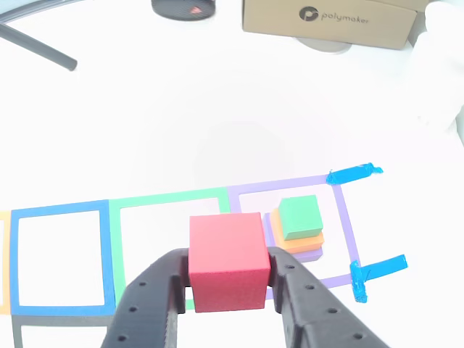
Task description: Tower of hanoi
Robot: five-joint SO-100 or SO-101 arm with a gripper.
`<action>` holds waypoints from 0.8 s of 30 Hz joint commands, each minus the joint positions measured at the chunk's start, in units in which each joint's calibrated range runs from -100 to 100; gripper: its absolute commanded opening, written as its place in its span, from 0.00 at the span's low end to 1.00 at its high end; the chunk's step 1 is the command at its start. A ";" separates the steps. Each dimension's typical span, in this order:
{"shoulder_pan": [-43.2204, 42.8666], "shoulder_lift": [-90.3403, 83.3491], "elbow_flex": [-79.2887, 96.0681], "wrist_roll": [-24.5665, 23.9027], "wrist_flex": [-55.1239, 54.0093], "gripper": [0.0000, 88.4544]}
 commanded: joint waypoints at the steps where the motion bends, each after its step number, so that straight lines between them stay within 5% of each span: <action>1: -3.58 0.22 -10.74 0.00 6.56 0.06; 12: -2.90 -4.70 4.17 0.00 2.52 0.06; 18: 0.55 -11.48 33.17 0.00 -16.67 0.06; 24: 0.74 -18.18 69.45 0.00 -51.65 0.06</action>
